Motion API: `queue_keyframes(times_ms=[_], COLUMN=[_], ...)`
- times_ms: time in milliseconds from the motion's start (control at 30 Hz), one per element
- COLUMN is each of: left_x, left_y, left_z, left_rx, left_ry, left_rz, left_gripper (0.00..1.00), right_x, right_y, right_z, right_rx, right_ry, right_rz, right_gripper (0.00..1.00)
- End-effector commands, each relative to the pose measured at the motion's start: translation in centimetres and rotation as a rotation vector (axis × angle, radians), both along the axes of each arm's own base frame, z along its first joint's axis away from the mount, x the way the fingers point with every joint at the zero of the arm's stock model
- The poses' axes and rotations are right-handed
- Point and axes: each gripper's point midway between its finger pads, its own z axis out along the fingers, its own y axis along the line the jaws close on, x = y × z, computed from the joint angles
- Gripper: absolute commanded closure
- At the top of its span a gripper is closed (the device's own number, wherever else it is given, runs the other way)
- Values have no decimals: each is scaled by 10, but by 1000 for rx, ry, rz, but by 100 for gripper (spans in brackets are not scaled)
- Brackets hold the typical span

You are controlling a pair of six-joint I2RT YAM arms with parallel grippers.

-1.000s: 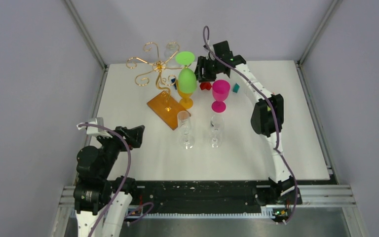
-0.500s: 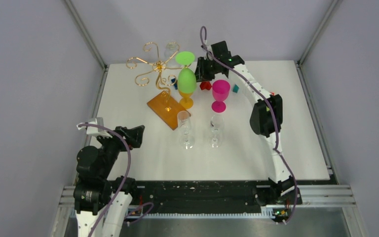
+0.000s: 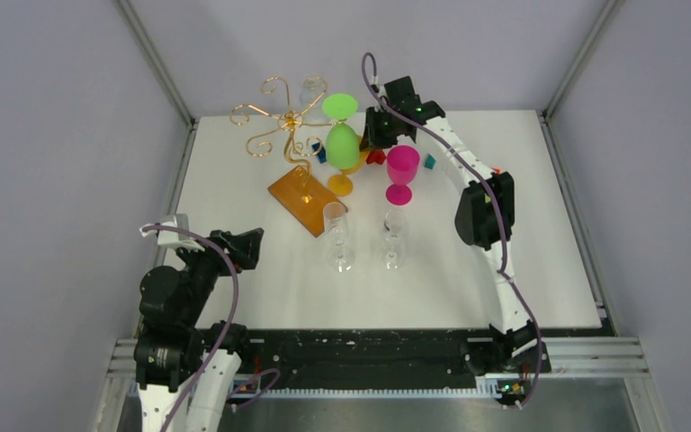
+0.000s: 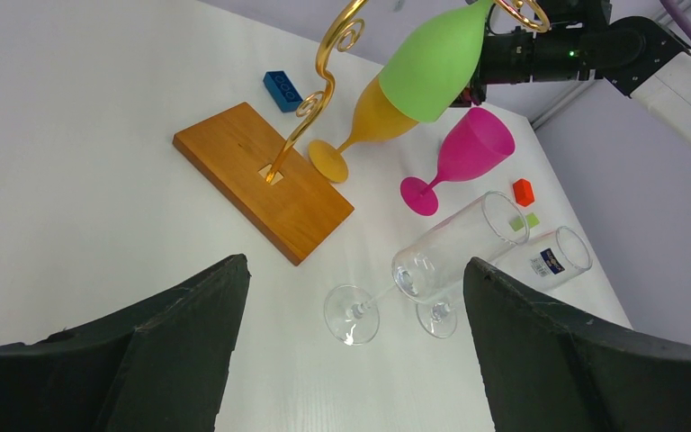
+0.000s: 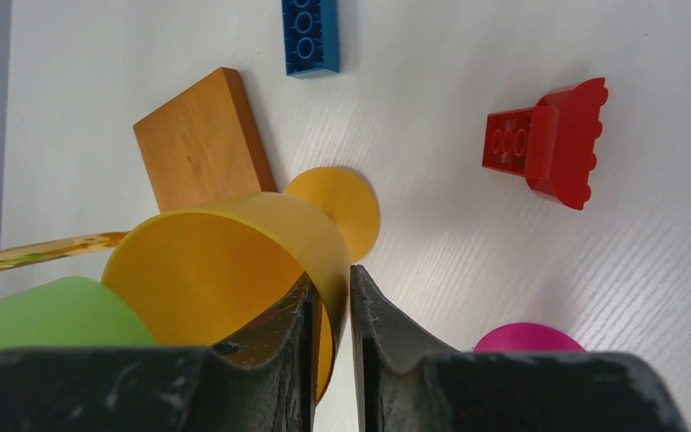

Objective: Place the wine glass upside down on the wine glass rack

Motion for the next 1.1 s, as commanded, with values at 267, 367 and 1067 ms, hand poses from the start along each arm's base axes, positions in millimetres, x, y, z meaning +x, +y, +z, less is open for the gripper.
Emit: queue_keyframes(times_ms=[267,367,1067], left_x=[0,0,-1], left_y=[1,1,3], left_z=[21,21,20], left_rx=[-5,-3,5], left_ry=[-70,-71,-70], left_rz=[6,6,13], left_gripper=[7,7,7], right_x=[12,13,24], right_y=[-9,-13,-46], right_z=[50,56,69], right_rx=[-116,-152,-290], right_ry=[-212,-244,-318], right_rz=[-72,-95,-268], right_gripper=[90,91,94])
